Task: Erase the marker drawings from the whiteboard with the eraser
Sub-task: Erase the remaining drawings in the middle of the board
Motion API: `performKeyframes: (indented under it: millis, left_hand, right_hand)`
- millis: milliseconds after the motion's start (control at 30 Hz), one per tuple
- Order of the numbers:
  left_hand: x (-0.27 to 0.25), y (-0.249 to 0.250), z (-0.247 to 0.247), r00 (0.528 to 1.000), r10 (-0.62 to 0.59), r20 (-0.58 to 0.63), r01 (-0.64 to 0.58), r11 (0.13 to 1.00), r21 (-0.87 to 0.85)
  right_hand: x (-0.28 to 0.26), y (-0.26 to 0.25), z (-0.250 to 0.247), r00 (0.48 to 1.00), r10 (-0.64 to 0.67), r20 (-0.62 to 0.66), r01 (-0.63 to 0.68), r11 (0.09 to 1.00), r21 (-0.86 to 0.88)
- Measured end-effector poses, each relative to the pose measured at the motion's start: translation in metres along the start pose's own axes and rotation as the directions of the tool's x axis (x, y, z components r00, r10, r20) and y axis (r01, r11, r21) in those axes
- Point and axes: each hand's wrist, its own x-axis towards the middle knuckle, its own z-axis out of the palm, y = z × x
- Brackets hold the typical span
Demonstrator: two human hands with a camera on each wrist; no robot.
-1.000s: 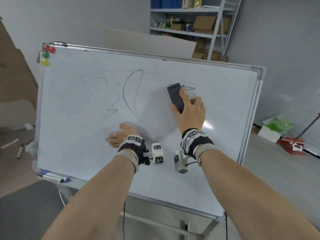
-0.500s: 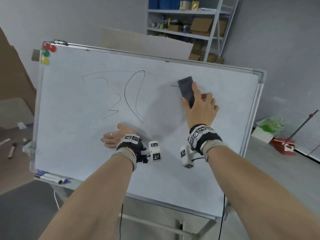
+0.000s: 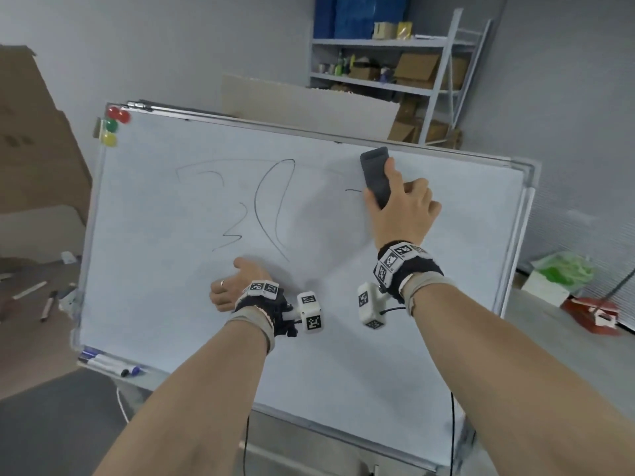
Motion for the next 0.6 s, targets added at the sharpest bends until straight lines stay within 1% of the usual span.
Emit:
performKeyframes:
  millis: [133,267,333,367,400,500,600]
  left_hand:
    - [0.029,0.004,-0.009,1.000,-0.019,-0.014,0.019,0.999,-0.038]
    - [0.061,-0.002,-0.016,0.998,-0.013,-0.063,0.010,0.999,-0.048]
    - [0.072,-0.011,-0.019,1.000,0.017,-0.013,-0.017,1.000,0.020]
    - [0.075,-0.016,-0.020,1.000,0.027,0.014,-0.027,0.998,0.053]
    - [0.078,-0.021,-0.021,1.000,0.017,0.014,-0.018,0.998,0.056]
    - [0.078,-0.028,-0.018,1.000,-0.015,-0.019,0.015,1.000,0.003]
    - [0.070,-0.031,-0.013,0.999,-0.027,-0.037,0.027,0.999,-0.018]
  right_hand:
    - [-0.018,-0.040,0.026,0.988,-0.146,0.042,0.144,0.988,0.053]
    - [-0.047,-0.072,0.046,0.951,-0.292,0.104,0.279,0.952,0.127]
    - [-0.061,-0.084,0.053,0.923,-0.360,0.137,0.338,0.927,0.161]
    - [-0.068,-0.088,0.056,0.905,-0.396,0.155,0.368,0.912,0.181]
    - [-0.075,-0.091,0.059,0.886,-0.432,0.169,0.398,0.895,0.200]
    - [-0.090,-0.086,0.064,0.837,-0.512,0.191,0.463,0.850,0.250]
    - [-0.091,-0.071,0.058,0.799,-0.568,0.198,0.524,0.819,0.233]
